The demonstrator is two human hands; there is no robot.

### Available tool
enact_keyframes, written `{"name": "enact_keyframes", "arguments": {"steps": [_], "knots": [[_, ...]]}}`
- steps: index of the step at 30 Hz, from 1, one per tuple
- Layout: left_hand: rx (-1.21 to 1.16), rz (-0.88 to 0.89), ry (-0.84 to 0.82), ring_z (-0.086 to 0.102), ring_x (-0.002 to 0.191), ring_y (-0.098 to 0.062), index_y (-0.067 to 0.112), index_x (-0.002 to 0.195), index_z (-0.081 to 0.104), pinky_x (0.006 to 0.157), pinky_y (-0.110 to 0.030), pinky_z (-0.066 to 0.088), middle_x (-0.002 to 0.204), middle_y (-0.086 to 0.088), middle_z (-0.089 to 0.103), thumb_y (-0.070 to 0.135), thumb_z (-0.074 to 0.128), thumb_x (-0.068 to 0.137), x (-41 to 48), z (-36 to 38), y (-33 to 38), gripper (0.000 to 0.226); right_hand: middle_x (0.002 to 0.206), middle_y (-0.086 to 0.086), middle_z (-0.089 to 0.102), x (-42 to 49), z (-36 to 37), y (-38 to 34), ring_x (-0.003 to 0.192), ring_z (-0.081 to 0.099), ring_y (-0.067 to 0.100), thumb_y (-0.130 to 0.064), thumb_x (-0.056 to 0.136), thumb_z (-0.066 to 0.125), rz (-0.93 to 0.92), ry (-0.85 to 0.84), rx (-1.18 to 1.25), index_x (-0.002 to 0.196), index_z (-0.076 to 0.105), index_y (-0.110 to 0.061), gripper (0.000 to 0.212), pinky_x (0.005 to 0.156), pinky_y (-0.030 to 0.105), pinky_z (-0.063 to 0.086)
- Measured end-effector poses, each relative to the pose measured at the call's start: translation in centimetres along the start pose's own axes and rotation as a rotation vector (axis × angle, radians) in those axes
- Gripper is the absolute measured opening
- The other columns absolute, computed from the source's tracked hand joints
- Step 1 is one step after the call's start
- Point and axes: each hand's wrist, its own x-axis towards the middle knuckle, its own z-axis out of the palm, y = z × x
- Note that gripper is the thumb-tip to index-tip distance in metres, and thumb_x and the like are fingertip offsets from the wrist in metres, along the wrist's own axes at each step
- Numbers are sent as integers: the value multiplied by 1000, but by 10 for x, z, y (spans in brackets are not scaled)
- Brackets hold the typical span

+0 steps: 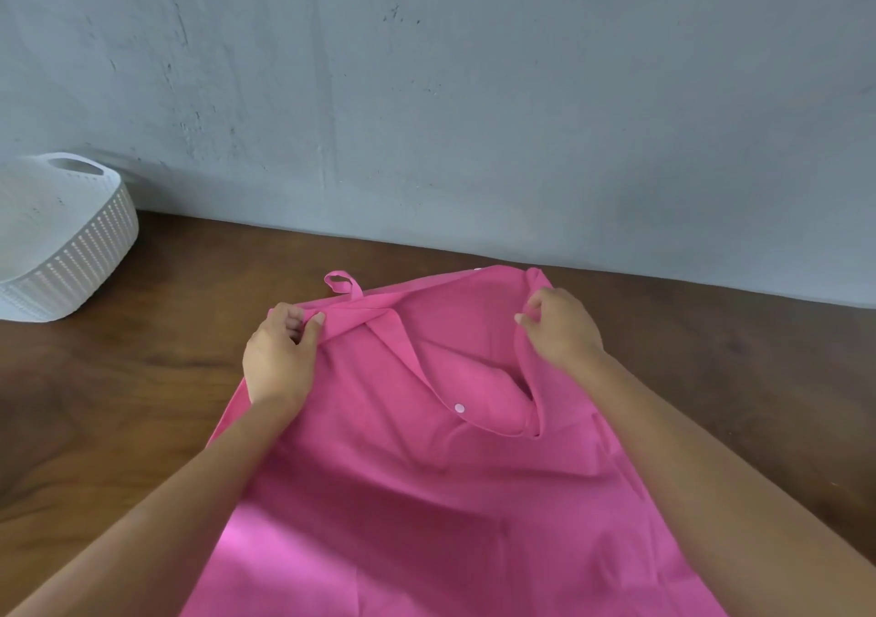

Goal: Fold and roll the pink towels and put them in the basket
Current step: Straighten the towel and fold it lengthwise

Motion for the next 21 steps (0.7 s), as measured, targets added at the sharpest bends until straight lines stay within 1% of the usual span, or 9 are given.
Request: {"name": "enact_keyframes", "arguments": {"steps": [3,5,8,10,13,15,16,19,21], "knots": [[-8,-3,1,60,82,-21,16,92,60,76,-37,47,86,2,65,33,65,97,1,1,0,18,96,5,67,7,22,9,98,59,27,-43,91,70,70,-21,-13,88,67,-11,32,86,41,52],[-7,-3,0,60,82,-21,17,91,61,75,-37,46,86,3,64,33,65,97,1,1,0,18,94,7,65,9,36,14,101,56,30,-44,92,67,77,3,-86,82,65,-12,34,91,41,48],[-5,-8,-4,60,81,-21,17,91,61,74,-36,45,85,3,64,33,65,97,2,1,0,18,90,9,66,10,43,16,98,57,33,-39,96,62,73,9,-117,69,56,-18,34,95,41,44],[-7,-6,-6,61,81,-21,17,91,61,74,-36,46,86,2,65,33,65,97,2,1,0,18,87,7,66,4,35,13,90,58,28,-30,97,64,80,66,-12,64,49,-21,37,88,38,46],[-12,10,-11,61,81,-23,17,92,60,74,-38,46,86,2,65,33,65,97,2,1,-1,17,86,2,63,-8,15,15,82,56,20,-14,98,62,100,179,187,76,54,-14,23,74,35,44],[-14,19,-19,60,81,-23,17,92,60,74,-38,46,86,2,64,32,64,98,2,1,-1,17,89,0,64,-18,-1,21,84,58,18,-6,98,58,63,223,250,89,58,-11,10,72,33,42],[-16,22,-24,60,81,-23,17,92,60,74,-38,46,86,2,64,32,64,98,2,0,-1,17,91,0,64,-23,-9,26,85,59,18,-3,97,57,50,243,268,95,59,-12,9,73,33,44],[-27,32,-37,59,81,-22,17,93,59,73,-36,43,87,2,64,32,63,98,1,-1,0,16,100,2,59,-38,-34,41,89,57,20,6,93,50,31,283,215,110,59,-17,30,81,38,49],[-33,40,-43,58,81,-22,16,94,60,73,-36,42,88,2,64,31,63,99,1,-2,0,17,103,2,55,-49,-49,51,90,56,19,13,86,45,19,267,171,111,58,-21,44,82,40,50]]}}
